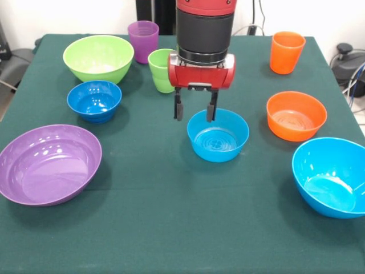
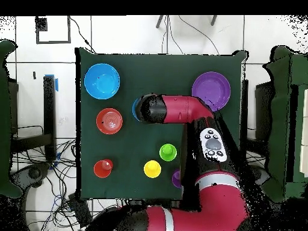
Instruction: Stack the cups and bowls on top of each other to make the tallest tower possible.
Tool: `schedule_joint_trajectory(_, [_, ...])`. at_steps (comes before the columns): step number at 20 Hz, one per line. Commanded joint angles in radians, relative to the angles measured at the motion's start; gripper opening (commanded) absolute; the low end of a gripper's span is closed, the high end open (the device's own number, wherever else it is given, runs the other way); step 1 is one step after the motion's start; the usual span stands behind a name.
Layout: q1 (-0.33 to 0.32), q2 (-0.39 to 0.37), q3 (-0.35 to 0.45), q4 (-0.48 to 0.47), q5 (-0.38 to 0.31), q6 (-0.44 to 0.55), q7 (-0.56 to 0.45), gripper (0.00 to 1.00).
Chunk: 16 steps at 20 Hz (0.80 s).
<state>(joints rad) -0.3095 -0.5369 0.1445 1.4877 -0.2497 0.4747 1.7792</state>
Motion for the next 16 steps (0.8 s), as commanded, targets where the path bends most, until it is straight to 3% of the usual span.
schedule_joint_trajectory(1, [0.042,-0.015,0.029,0.072,-0.031,0.088,0.021,1.0])
schedule_joint_trajectory(16, [0.065,-0.07,0.01,0.135,0.01,0.095,0.077,1.0])
